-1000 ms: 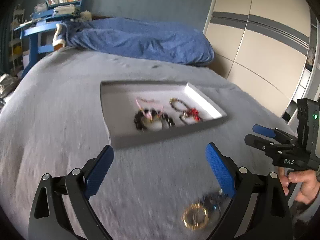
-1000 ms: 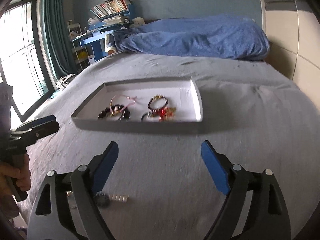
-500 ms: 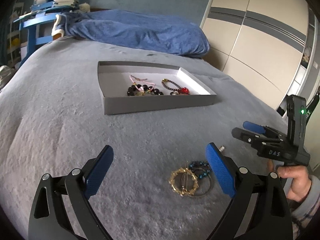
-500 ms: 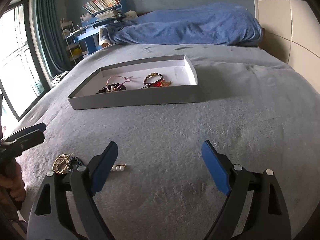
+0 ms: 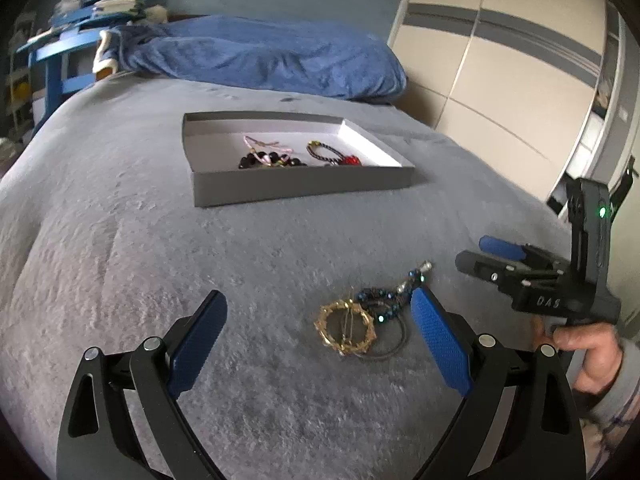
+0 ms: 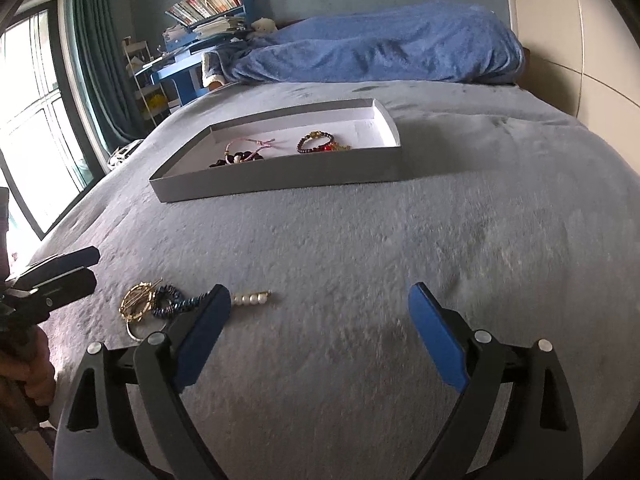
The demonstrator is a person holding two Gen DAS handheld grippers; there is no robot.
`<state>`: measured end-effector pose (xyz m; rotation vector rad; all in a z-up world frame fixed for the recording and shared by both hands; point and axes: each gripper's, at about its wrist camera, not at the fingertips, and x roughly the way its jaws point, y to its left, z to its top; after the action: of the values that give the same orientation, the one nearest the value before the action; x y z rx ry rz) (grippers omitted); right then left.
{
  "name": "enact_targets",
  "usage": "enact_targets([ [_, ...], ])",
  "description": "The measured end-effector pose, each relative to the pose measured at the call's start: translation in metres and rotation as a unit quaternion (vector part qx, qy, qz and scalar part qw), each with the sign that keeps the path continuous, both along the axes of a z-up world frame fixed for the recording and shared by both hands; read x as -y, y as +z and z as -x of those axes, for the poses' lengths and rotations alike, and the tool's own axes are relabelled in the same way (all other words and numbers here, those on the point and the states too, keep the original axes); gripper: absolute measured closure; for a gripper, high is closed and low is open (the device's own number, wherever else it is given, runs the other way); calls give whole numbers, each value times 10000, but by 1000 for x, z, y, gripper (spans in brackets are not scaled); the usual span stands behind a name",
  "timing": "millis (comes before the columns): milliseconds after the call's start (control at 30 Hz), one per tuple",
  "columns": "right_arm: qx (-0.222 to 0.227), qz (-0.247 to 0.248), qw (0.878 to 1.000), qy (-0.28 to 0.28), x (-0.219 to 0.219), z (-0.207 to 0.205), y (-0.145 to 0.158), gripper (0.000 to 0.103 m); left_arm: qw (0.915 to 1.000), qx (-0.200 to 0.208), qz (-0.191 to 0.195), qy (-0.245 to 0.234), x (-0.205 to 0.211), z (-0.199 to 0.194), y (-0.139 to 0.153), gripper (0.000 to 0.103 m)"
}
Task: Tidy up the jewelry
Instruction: 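Move both open tools back to the remaining jewelry, then grasp the gold ornate bangle with the left tool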
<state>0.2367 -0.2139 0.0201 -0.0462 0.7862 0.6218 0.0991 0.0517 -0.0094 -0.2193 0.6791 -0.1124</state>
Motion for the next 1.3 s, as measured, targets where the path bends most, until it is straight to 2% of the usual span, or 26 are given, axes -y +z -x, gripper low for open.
enact_targets([
  [133, -26, 3, 10000, 30, 0, 2, -1, 14, 9996, -114, -213, -149, 10, -4, -3, 13],
  [167, -22, 10, 10000, 46, 0, 2, -1, 14, 9994, -165, -250, -197, 12, -6, -4, 17],
  [533, -77, 58, 9999, 120, -5, 0, -4, 14, 9960, -574, -443, -522, 25, -20, -14, 29],
  [667, -110, 49, 9999, 107, -5, -1, -5, 14, 9930, -823, -692, -488, 31, -29, -21, 41],
  [767, -120, 58, 9999, 101, -5, -1, -5, 14, 9925, -886, -729, -421, 30, -30, -24, 50],
  [867, -120, 66, 9999, 106, -5, 0, -5, 14, 9933, -841, -702, -381, 29, -28, -23, 62],
  [1167, -128, 18, 9998, 119, -5, 0, -5, 14, 9996, -173, -134, -158, 7, -6, -6, 62],
  [1300, -108, -19, 9998, 139, -3, 2, -4, 15, 9999, -148, -60, 16, -6, -3, -3, 62],
])
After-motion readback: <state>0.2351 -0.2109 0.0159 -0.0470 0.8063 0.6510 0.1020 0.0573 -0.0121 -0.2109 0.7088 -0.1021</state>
